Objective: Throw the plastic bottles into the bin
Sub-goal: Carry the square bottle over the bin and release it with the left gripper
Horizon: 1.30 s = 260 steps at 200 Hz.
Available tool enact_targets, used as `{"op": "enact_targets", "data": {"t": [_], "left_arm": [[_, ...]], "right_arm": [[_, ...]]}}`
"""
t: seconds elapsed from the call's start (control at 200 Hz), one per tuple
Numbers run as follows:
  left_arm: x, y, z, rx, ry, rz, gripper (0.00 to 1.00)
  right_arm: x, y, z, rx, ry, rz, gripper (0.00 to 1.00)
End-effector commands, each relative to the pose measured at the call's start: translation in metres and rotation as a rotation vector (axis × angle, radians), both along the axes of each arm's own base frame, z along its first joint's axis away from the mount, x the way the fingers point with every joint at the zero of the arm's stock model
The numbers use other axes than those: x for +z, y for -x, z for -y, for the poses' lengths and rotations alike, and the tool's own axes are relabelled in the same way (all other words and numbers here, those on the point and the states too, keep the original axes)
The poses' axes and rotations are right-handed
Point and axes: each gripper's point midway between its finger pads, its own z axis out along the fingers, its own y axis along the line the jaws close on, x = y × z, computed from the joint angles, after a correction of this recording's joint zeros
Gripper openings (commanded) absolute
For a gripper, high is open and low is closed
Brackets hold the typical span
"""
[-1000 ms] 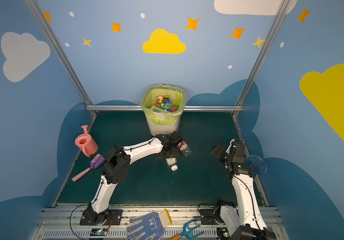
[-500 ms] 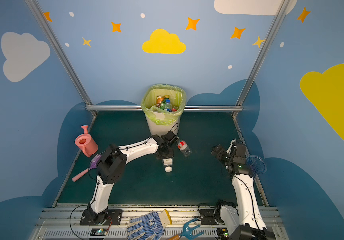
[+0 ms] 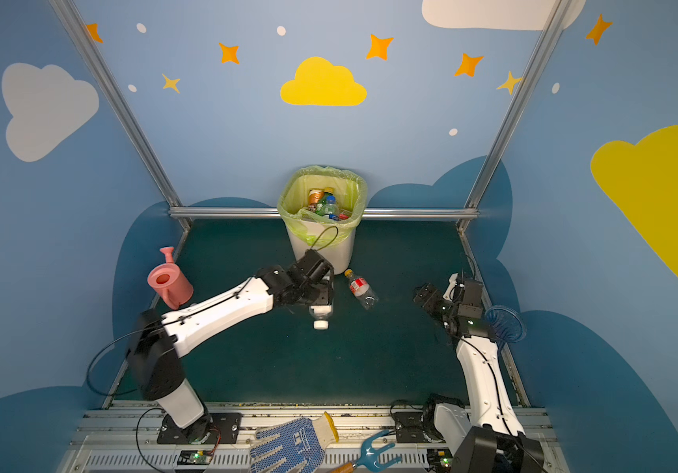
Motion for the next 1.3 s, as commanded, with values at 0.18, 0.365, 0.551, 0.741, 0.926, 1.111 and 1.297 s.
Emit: {"op": "enact_targets", "data": {"t": [0.18,0.365,0.551,0.741,0.926,1.111,1.297], "left_arm": [[0.302,0.002,-0.106,0.122,0.042,0.9,0.51],[0.352,-0.021,-0.109,0.118,0.12,1.037,0.56],[0.265,-0.125,-0.06,0.06,0.148,0.711,0.63],[0.27,-0.165,-0.051,0.06,0.184,0.631,0.82],[0.352,-0.127,-0.073,0.069,0.245,0.838,1.0],[0.348,-0.103,-0.091,0.102,0.271,0.89,1.0],[0.313,-0.095,-0.111,0.149,0.18,0.806,1.0]], "right_arm": [[0.022,-0.017,-0.028,0.11,0.017,0.053,0.93],[0.034,-0.016,-0.031,0.107,0.034,0.079,0.93],[0.034,-0.011,-0.035,0.117,0.036,0.073,0.93],[0.036,-0.006,-0.034,0.117,0.055,0.071,0.93],[0.039,-0.004,-0.033,0.103,0.049,0.082,0.94],[0.031,-0.005,-0.04,0.111,0.029,0.066,0.94],[0.027,-0.014,-0.053,0.163,0.061,0.053,0.94]]}}
